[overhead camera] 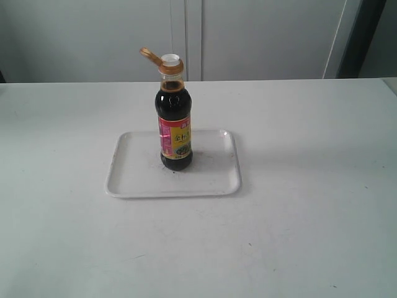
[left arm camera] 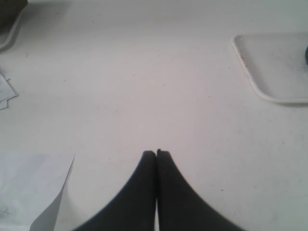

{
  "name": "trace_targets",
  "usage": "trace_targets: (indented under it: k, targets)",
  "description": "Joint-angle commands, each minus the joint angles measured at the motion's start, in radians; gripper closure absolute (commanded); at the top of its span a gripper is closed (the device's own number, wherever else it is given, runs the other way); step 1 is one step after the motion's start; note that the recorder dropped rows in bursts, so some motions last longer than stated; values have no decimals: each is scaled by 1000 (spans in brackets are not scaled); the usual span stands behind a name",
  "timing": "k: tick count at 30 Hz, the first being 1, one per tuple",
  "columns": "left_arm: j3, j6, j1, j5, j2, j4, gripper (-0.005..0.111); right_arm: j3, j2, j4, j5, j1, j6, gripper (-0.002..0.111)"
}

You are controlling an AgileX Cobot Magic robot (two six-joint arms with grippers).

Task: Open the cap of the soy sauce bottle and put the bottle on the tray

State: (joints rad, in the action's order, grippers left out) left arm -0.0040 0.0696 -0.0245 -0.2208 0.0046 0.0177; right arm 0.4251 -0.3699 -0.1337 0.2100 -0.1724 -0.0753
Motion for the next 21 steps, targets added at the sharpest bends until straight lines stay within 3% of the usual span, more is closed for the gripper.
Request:
trace_targets:
  k: [1, 21]
  targets:
    - [4, 2, 3, -1, -5, 12, 107, -7, 7, 2, -2, 4, -3, 108]
    - [4, 2, 3, 12, -5, 12, 107, -7, 7, 2, -2, 4, -3, 108]
